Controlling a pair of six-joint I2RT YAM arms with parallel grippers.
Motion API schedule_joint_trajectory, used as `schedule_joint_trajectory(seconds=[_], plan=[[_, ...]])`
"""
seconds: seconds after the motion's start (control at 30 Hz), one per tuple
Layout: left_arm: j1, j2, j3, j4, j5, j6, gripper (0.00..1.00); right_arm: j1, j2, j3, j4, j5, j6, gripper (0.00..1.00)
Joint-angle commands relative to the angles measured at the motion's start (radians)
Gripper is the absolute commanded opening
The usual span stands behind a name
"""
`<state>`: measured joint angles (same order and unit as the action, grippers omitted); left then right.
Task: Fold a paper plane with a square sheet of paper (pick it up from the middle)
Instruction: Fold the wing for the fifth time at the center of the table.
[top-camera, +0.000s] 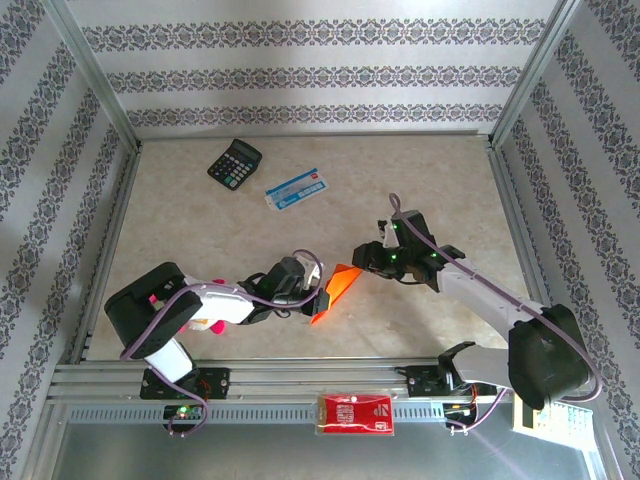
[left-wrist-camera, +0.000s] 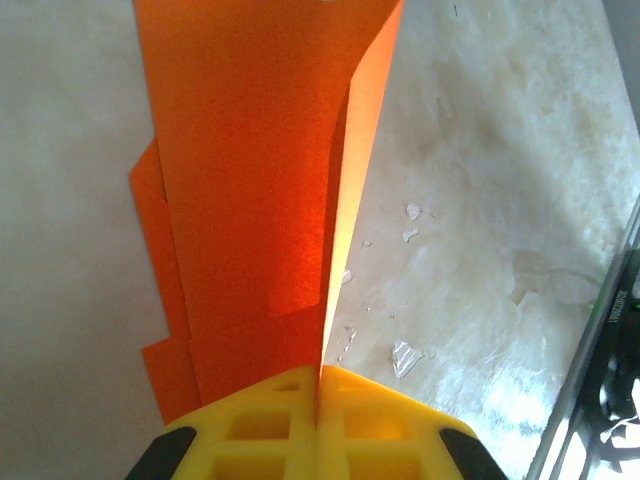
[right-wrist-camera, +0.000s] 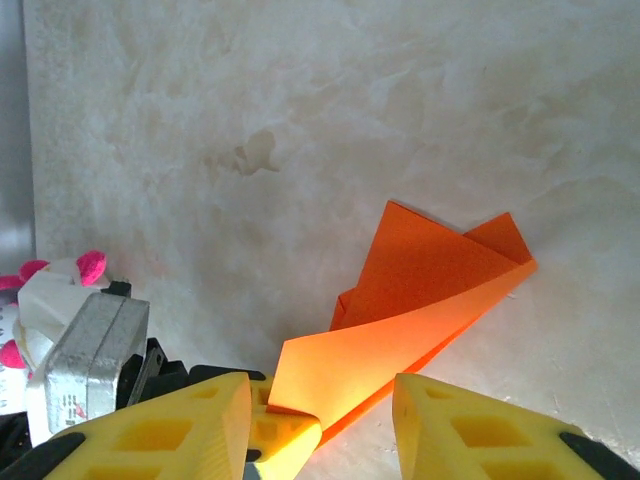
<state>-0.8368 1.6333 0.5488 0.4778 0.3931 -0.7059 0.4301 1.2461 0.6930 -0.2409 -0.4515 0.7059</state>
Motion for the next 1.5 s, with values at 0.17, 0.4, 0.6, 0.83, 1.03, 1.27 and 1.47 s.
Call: schedule_joint_trajectory(seconds=[0.17,0.4,0.6,0.83,1.03,1.27,1.47], plan=[[0.039,0.041,-0.046,0.132,0.049,-0.132,0.0,0.043,0.025,0.024,-0.017,0.053,-0.04,0.41],[0.053,0.081,-0.062,0.16,0.065,-0.174,0.0,0.088,0.081,0.049,-0.018,0.081,-0.055,0.39],[0.056,0.086,-0.064,0.138,0.063,-0.178,0.0,0.126,0.139,0.071,-0.015,0.093,-0.069,0.37],[0.057,0.088,-0.069,0.103,0.049,-0.19,0.0,0.193,0.227,0.082,0.053,0.063,-0.054,0.31],[0.058,0.095,-0.068,0.087,0.048,-0.192,0.0,0.217,0.294,0.109,0.085,0.049,-0.052,0.27],[0.058,0.094,-0.067,0.067,0.037,-0.2,0.0,0.21,0.345,0.109,0.082,0.075,-0.067,0.24],[0.058,0.095,-0.053,0.023,0.03,-0.196,0.0,0.194,0.373,0.109,0.079,0.091,-0.097,0.23]])
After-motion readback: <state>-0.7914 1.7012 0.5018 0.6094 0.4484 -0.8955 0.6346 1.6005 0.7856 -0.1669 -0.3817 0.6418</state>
